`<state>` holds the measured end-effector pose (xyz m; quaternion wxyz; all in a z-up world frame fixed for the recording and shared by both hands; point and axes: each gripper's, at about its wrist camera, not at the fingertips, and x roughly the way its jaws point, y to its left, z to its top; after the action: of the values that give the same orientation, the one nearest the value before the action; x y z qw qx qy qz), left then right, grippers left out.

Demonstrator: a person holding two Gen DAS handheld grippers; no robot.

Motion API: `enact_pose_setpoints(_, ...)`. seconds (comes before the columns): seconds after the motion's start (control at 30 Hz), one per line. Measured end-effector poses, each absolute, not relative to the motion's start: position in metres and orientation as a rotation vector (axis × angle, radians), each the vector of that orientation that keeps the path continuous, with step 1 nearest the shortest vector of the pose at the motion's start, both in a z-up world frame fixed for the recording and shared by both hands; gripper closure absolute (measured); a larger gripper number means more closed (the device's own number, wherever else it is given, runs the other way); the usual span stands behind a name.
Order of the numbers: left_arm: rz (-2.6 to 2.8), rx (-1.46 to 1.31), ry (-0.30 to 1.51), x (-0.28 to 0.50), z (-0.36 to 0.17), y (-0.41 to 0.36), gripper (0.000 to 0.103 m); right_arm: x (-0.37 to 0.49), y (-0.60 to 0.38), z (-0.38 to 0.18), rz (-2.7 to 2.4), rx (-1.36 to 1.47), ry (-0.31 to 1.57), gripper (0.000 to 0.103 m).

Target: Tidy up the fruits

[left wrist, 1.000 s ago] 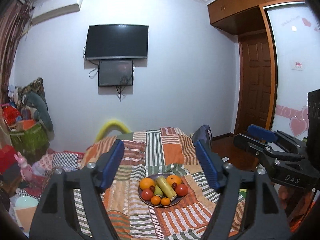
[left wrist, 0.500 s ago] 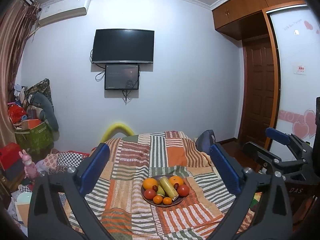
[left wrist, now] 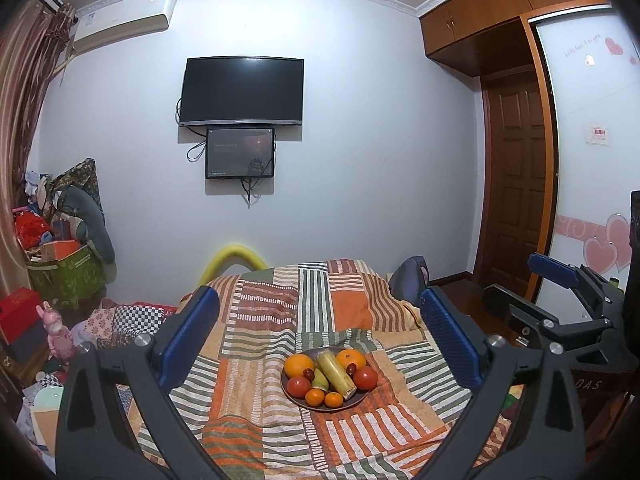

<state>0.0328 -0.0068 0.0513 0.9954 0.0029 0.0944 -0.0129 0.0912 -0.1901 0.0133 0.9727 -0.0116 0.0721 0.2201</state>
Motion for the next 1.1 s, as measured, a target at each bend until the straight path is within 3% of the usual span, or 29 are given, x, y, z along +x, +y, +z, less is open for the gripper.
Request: enact_pose_setpoints(1.1, -0.049, -0.001, 0.208, 0.037, 0.0476, -0.0094, 0.0, 0.0896, -0.1941, 0.0184, 0.434, 0.007, 0.153, 0.0)
